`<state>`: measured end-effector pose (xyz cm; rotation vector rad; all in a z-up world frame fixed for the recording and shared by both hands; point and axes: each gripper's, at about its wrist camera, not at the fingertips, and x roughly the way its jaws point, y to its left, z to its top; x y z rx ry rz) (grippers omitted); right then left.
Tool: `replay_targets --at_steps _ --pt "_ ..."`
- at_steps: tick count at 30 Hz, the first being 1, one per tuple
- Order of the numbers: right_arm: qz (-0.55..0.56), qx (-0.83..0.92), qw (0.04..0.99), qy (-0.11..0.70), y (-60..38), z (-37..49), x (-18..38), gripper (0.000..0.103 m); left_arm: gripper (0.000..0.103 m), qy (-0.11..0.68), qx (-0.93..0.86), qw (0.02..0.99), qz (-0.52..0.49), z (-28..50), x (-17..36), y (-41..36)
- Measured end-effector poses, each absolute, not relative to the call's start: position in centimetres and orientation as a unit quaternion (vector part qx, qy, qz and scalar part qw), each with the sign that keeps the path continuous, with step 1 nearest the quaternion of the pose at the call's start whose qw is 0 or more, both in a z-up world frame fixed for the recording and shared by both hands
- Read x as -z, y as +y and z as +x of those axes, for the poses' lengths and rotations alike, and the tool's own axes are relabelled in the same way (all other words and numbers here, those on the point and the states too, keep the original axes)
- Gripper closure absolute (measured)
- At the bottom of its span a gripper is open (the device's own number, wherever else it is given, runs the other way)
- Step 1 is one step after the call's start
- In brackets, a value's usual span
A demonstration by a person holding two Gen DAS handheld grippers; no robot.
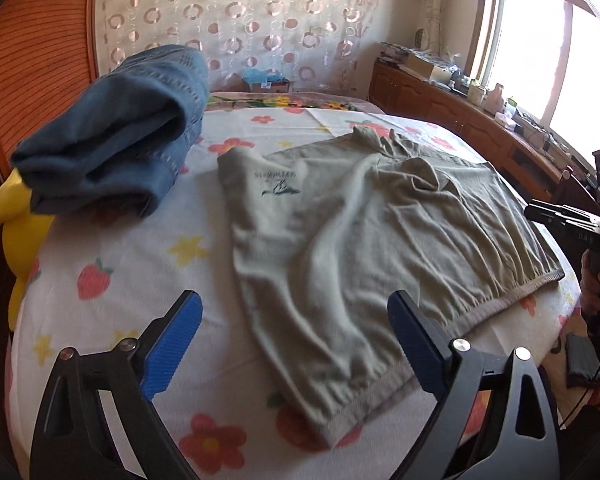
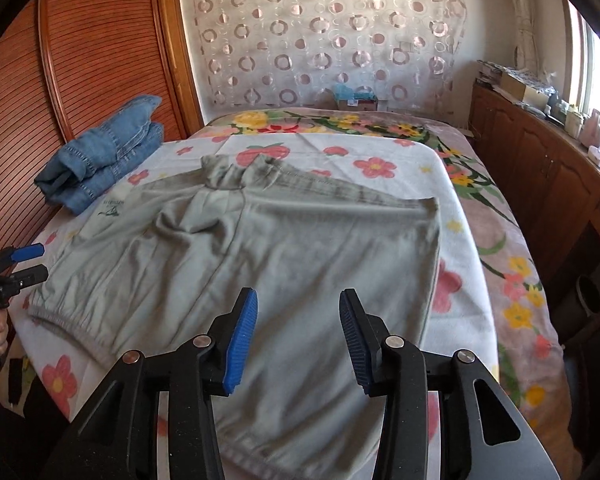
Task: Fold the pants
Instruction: 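Grasp the pants leg hem with the left gripper, then lift the hem with the left gripper, fold it over toward the waistband, release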
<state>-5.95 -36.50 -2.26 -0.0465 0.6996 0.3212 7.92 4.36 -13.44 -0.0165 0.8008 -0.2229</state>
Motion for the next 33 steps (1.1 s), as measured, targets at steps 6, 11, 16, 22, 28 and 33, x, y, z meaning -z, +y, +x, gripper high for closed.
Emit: replay_targets --at_steps 6,11,16,22,28,33 --pt "-0.028 -0.171 0.926 0.336 -36.1 -7.2 1.9 0.053 0.017 0.399 0.093 0.912 -0.004 6.2 14.2 5.2" --pt "-0.028 -0.177 0.927 0.330 -35.7 -7.7 1.4 0.045 0.024 0.401 0.089 0.911 -0.030 4.9 14.5 6.4" --pt "-0.027 -0.180 0.929 0.322 -35.2 -8.0 1.2 0.044 0.044 0.405 0.097 0.909 -0.031 4.2 14.8 6.0" --pt "-0.026 -0.183 0.929 0.320 -34.9 -8.0 1.3 0.043 0.056 0.405 0.106 0.908 -0.019 4.2 15.0 4.8" --pt "-0.023 -0.177 0.929 0.323 -34.3 -7.2 1.4 0.041 0.080 0.402 0.114 0.908 -0.008 4.7 14.9 4.4" --pt "-0.011 -0.174 0.929 0.326 -34.8 -6.7 2.0 0.040 0.096 0.404 0.119 0.907 -0.002 4.8 14.8 3.8"
